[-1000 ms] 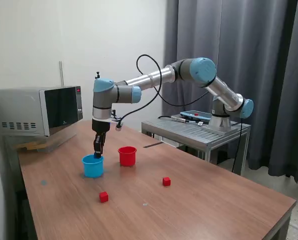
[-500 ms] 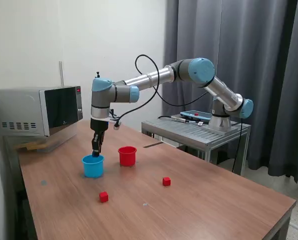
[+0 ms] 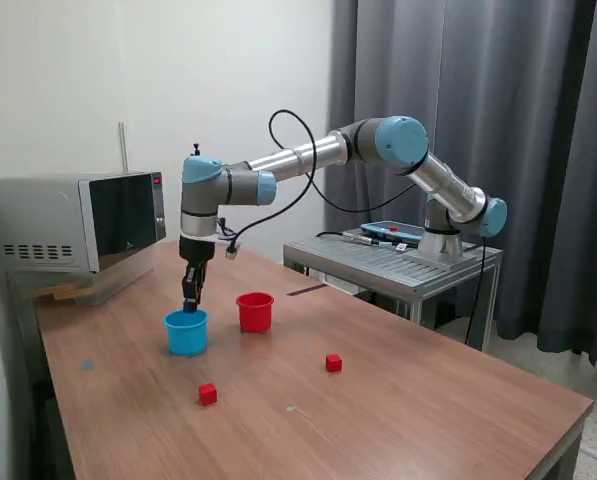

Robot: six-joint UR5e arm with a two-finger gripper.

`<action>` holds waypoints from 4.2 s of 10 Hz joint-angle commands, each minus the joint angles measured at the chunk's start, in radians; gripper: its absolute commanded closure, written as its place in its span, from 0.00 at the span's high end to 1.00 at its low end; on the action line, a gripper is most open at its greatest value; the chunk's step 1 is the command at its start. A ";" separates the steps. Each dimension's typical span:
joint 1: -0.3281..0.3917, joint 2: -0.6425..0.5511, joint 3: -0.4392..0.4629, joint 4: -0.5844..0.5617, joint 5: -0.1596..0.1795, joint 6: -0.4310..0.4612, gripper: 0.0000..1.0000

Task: Place red objects in the red bin, and blue objects in the blue bin.

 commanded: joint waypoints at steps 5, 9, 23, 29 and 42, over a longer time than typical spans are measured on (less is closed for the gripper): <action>0.000 -0.001 -0.002 -0.003 0.001 -0.004 0.00; 0.009 -0.003 -0.002 -0.005 0.001 -0.021 0.00; 0.016 -0.003 0.006 -0.009 0.006 -0.024 1.00; 0.123 -0.104 0.102 -0.009 0.001 -0.022 1.00; 0.283 -0.016 -0.003 0.022 0.052 -0.289 1.00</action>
